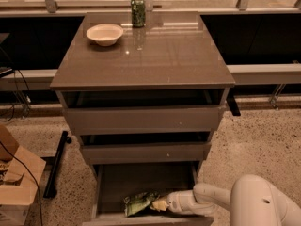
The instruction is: Pick green jalapeno chip bag from bottom drawer and place on counter
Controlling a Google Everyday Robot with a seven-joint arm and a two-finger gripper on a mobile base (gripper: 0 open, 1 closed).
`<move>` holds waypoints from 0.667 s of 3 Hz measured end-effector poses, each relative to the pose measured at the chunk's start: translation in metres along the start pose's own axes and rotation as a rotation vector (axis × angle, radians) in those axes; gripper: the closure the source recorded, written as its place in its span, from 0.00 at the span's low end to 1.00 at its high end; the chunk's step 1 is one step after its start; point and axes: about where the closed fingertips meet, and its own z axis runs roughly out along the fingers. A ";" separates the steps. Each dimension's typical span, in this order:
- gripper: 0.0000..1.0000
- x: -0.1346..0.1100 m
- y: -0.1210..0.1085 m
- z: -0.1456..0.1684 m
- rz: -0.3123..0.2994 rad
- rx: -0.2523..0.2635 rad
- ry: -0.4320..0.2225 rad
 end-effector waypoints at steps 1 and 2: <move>1.00 -0.012 0.015 -0.010 -0.036 -0.017 -0.044; 1.00 -0.035 0.049 -0.040 -0.138 -0.055 -0.096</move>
Offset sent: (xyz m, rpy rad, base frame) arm -0.0120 -0.0108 0.1431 0.1336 -0.2868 0.0961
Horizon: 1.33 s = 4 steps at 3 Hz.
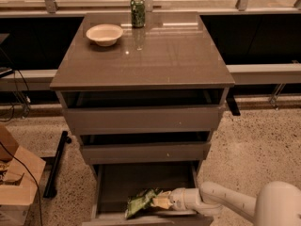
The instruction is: Pick green jalapeno chip bag from bottom drawer and place on counter
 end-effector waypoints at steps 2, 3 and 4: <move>1.00 -0.070 0.121 -0.104 -0.337 -0.092 -0.097; 1.00 -0.109 0.202 -0.171 -0.552 -0.077 -0.142; 1.00 -0.155 0.255 -0.224 -0.722 -0.002 -0.145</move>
Offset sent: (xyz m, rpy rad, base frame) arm -0.1128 -0.0583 0.3218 0.1091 -0.6059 0.2606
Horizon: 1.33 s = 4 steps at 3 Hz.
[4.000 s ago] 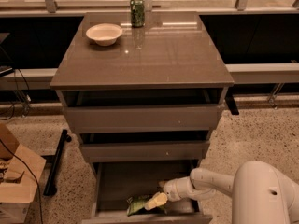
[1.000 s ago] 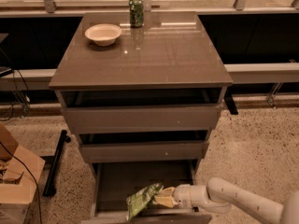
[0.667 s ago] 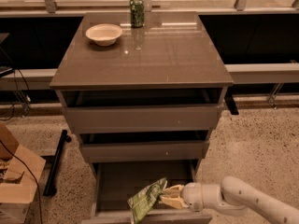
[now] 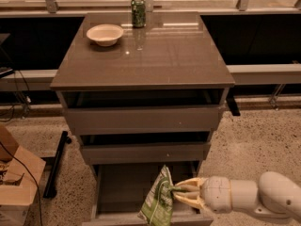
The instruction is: Pick green jalapeno chip bag from bottom drawer and place on counter
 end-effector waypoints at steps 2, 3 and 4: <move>1.00 -0.135 -0.105 -0.068 -0.221 0.139 0.167; 1.00 -0.214 -0.151 -0.084 -0.321 0.209 0.214; 1.00 -0.214 -0.151 -0.084 -0.320 0.208 0.214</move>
Offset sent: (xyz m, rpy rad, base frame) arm 0.1615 -0.0576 0.2189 -0.3060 -0.2829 -0.0840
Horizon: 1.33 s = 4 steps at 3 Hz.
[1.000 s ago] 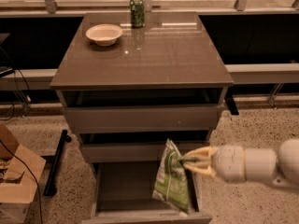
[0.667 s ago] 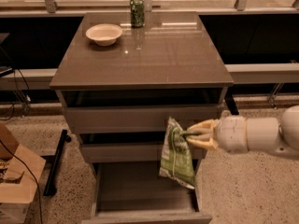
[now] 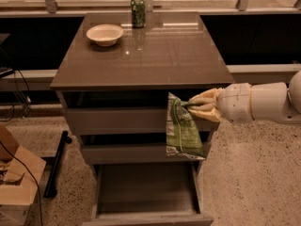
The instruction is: Pick green jalapeno chip bag from bottom drawer and place on counter
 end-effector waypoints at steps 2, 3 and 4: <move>1.00 -0.023 -0.031 0.021 -0.116 -0.012 -0.003; 1.00 -0.046 -0.062 0.033 -0.207 0.005 -0.017; 1.00 -0.074 -0.103 0.047 -0.273 0.034 -0.053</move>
Offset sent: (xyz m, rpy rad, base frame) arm 0.0513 0.0301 0.0371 -0.0675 -0.1390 0.0987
